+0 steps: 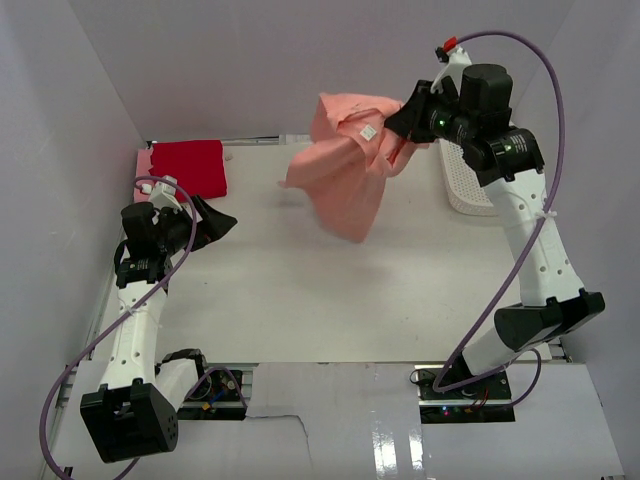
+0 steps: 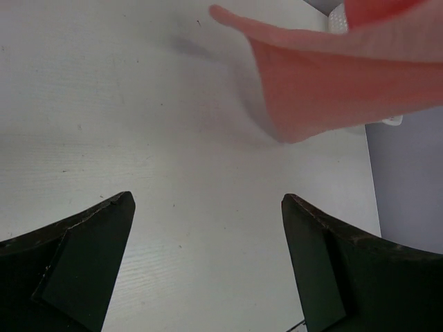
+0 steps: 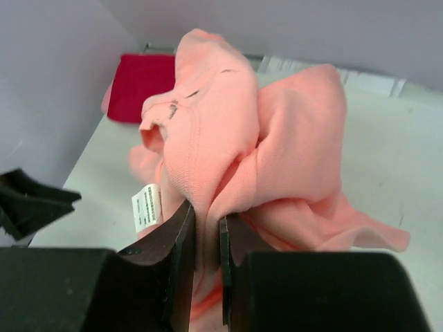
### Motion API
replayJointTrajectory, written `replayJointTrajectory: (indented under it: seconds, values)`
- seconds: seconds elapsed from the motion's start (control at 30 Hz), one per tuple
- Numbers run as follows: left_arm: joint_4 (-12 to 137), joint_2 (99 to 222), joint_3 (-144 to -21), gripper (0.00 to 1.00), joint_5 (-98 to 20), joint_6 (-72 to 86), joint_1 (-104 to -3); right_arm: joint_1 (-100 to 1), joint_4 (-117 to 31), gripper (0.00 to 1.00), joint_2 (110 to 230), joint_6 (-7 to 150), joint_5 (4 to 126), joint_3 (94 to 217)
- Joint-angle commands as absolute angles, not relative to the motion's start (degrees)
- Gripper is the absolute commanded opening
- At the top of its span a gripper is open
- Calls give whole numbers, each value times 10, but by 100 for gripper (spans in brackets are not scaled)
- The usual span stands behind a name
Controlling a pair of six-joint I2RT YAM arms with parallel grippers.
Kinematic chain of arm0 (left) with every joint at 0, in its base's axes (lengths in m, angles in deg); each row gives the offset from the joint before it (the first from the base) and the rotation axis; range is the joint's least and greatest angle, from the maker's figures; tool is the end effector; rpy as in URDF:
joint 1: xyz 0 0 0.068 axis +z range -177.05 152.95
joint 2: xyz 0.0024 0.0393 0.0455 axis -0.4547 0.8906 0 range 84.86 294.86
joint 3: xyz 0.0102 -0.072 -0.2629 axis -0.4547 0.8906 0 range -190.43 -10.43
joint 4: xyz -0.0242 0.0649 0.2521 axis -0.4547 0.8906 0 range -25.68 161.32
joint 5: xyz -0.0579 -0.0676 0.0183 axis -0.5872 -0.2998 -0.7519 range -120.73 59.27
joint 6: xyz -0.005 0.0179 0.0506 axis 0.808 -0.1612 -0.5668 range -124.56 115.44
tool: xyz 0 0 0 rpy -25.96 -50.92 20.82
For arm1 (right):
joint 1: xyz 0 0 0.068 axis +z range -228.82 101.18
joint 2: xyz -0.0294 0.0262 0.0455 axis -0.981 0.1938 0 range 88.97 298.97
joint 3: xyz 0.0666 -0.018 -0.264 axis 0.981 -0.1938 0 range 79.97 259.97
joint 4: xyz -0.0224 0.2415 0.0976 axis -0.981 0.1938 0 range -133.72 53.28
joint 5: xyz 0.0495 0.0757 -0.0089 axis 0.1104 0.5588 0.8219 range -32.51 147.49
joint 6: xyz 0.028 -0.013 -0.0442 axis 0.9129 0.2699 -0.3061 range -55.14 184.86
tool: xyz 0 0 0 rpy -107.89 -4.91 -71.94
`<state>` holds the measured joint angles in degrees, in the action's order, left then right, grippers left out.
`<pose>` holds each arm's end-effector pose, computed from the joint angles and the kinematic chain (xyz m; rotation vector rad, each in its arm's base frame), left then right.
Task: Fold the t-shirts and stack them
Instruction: Move the tshirt to the center of the board
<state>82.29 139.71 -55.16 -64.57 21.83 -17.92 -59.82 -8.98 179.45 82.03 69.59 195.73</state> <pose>0.2116 0.0140 0.2966 -0.2662 2.0456 -0.7932 0.3052 0.1130 0.5185 -0.1870 1.7663 0.6435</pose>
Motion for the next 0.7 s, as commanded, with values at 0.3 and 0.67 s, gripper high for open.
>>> replayJointTrajectory:
  seconds: [0.3, 0.67]
  values:
    - [823, 1379, -555, 98, -640, 211, -182, -598, 55, 71, 1743, 787, 732, 1621]
    - [884, 1415, -570, 98, -634, 235, -182, -489, 23, 84, 1783, 700, 705, 1644]
